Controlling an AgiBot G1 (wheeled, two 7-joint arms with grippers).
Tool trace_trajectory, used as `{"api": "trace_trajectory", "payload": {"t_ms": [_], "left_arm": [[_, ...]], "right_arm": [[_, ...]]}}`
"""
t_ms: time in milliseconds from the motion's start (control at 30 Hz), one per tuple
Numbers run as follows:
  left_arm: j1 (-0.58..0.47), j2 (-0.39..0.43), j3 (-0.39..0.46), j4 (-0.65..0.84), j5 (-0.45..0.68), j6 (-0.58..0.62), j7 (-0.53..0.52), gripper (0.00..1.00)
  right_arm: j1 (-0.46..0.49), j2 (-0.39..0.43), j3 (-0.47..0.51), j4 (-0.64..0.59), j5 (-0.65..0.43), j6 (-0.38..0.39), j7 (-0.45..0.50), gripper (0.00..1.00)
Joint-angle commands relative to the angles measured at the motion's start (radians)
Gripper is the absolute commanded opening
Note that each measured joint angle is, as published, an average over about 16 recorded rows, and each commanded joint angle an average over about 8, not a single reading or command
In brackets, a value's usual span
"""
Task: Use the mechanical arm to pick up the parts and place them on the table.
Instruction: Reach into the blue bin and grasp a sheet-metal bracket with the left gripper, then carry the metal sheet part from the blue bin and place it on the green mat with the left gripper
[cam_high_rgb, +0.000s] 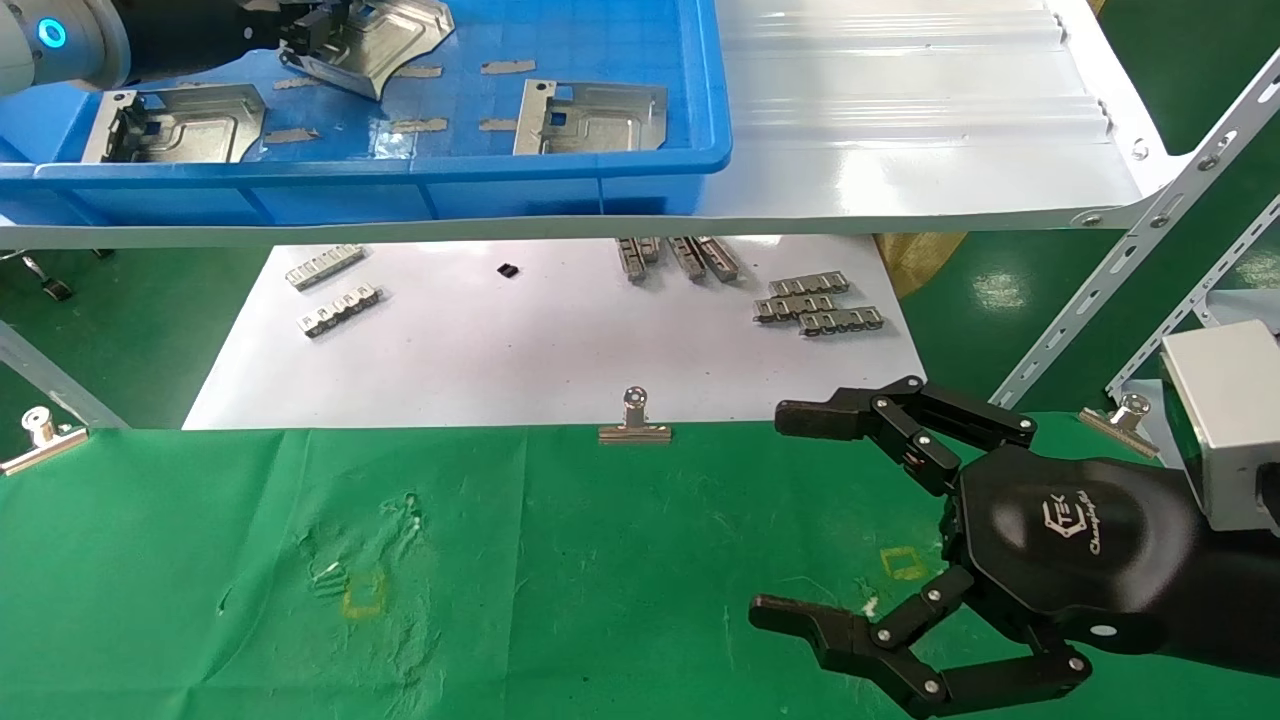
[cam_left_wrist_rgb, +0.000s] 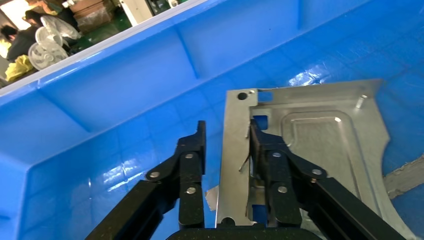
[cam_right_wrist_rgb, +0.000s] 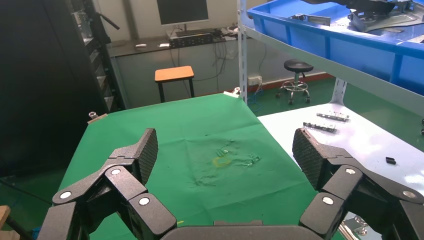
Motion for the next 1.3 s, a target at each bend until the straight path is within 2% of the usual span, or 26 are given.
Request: {"api": "trace_trajectory", "payload": {"t_ms": [33,367,600,767,1100,1200,1300], "left_arm": [[0.002,-0.001,-0.001,-0.002,-0.001,0.001,-0.006,0.00],[-0.004,-0.019,-0.010,-0.024,-0.014,0.035,-0.012,0.00],[-0.030,-0.052,-0.033,-0.057,-0.048,0.146,0.003,0.00],[-0.046,-0.089,-0.049,-0.088,-0.075,0.317,0.031,0.00],[-0.042,-0.173,-0.069,-0.156,-0.132,0.835,0.136,0.00],[-0.030,-0.184,-0.067,-0.176,-0.146,0.922,0.167,0.00],[-0.009,-0.198,-0.057,-0.215,-0.163,0.950,0.194,0.00]], "right_arm": [[0.000,0.000,0.000,0.000,0.000,0.000,0.000,1.00],[0.000,0.000,0.000,0.000,0.000,0.000,0.000,1.00],[0.000,0.000,0.000,0.000,0.000,0.000,0.000,1.00],[0.000,0.000,0.000,0.000,0.000,0.000,0.000,1.00],[0.000,0.000,0.000,0.000,0.000,0.000,0.000,1.00],[0.000,0.000,0.000,0.000,0.000,0.000,0.000,1.00],[0.000,0.000,0.000,0.000,0.000,0.000,0.000,1.00]]}}
